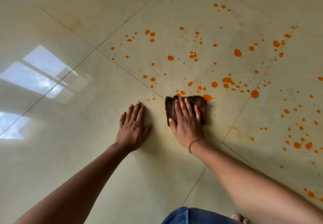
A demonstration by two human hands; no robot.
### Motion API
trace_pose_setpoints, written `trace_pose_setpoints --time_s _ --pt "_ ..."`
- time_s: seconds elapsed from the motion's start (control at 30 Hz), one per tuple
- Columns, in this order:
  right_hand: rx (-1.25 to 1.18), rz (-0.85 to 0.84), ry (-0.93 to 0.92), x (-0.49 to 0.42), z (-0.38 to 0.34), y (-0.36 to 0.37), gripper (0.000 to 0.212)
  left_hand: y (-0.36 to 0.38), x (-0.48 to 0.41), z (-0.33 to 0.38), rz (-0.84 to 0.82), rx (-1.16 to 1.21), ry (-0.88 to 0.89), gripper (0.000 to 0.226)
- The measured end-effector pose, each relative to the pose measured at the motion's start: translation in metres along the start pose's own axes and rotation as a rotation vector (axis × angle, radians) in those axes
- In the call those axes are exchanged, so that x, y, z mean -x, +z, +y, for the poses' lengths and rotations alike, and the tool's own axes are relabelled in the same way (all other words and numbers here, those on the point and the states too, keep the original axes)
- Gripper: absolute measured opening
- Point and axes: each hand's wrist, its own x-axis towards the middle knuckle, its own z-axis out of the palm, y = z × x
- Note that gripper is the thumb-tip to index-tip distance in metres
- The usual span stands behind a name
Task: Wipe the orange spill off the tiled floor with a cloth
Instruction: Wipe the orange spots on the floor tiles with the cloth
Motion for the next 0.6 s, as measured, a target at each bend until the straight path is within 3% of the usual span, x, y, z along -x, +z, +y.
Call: trace_pose_setpoints --time_s 0.1,0.17,0.2,0.3,0.37,0.43,0.5,0.53,0.57,0.6 --pt "-0.001 -0.084 -0.293 0.078 -0.019 0.011 0.069 -0.019 -0.002 -0.01 -0.118 0.011 0.041 0.086" --pt "0.01 -0.152 -0.442 0.066 -0.008 0.009 0.07 -0.03 -0.005 -0.015 -0.203 0.003 0.054 0.101" --pt "0.028 -0.134 -0.43 0.036 -0.006 0.006 0.069 -0.034 -0.007 -0.016 -0.231 -0.01 0.069 0.108" --pt "0.038 -0.102 -0.107 -0.08 0.002 -0.014 0.067 -0.038 -0.01 -0.02 -0.296 -0.062 0.092 0.127" --pt "0.042 -0.047 -0.082 -0.095 0.012 -0.011 0.069 -0.038 -0.012 -0.02 -0.329 -0.147 0.099 0.132" --pt "0.03 -0.07 -0.426 -0.065 0.014 -0.006 0.071 -0.04 -0.013 -0.019 -0.348 -0.223 0.094 0.132" --pt "0.163 -0.245 -0.9 -0.041 0.028 -0.002 0.072 -0.04 -0.013 -0.015 -0.368 -0.23 0.079 0.132" --pt "0.246 -0.266 -1.041 -0.052 0.034 -0.004 0.073 -0.04 -0.013 -0.014 -0.371 -0.216 0.077 0.132" --pt "0.304 -0.253 -1.057 -0.071 0.037 -0.01 0.074 -0.04 -0.012 -0.014 -0.369 -0.193 0.07 0.133" --pt "0.306 -0.233 -0.941 -0.091 0.039 -0.015 0.077 -0.04 -0.012 -0.014 -0.366 -0.173 0.066 0.133"
